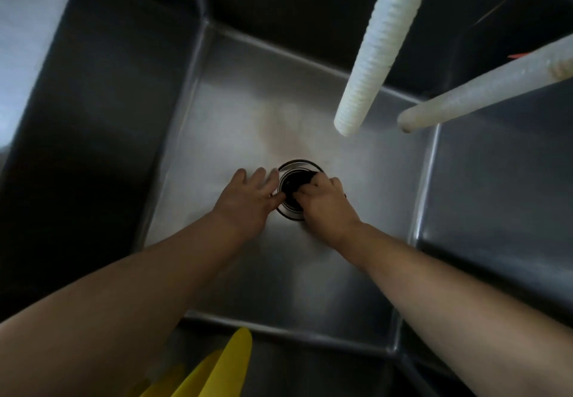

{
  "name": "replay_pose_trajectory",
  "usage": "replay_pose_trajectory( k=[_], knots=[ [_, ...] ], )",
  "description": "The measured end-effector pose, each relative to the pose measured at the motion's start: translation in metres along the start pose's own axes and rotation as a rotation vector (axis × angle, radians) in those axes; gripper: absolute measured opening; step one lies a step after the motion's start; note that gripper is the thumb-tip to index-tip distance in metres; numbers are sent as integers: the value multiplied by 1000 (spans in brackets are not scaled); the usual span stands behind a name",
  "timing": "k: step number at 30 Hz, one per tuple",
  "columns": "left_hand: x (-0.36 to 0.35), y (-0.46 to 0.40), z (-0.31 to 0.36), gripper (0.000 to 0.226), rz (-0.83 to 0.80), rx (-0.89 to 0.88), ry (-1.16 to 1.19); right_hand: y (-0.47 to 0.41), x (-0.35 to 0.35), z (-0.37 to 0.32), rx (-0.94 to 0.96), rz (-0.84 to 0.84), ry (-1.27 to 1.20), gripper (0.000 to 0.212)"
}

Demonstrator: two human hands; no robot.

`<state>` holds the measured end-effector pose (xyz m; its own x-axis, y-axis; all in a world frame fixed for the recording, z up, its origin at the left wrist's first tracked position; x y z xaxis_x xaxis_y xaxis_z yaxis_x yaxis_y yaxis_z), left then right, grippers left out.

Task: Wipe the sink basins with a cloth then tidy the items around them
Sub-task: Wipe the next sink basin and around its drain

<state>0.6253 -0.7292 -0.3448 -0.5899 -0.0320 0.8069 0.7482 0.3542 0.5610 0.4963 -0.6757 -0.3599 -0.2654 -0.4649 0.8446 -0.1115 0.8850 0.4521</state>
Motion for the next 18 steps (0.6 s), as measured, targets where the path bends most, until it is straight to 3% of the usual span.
replay_pose_trajectory(
  k=[2, 4, 7, 15, 18],
  knots=[
    [-5, 0, 1, 52, 68, -10, -39, -1, 1, -2, 30, 22, 76, 23],
    [-1, 0, 0, 49, 191, 1, -96, -4, 4, -6, 36, -26, 179, 32],
    [-8, -8, 3, 48, 165, -104, -163, -5, 4, -8, 35, -118, 143, 37],
    [-15, -12, -6, 37, 218, -107, -240, -2, 9, -14, -154, -160, -91, 33],
    [-11, -9, -2, 43, 193, -143, -185, -9, 12, -11, -174, -192, -118, 30]
  ],
)
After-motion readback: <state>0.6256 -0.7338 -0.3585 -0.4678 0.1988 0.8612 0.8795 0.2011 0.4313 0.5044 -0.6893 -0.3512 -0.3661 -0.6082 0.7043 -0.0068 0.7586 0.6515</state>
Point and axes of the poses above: each hand's wrist, its own y-axis away from the middle knuckle, its own x-axis out of the back of the hand, z = x × y, the point moved 3 cm from there along -y, towards the middle knuckle, and after that the axes turned 14 degrees about -y, right-handed, at the moved point
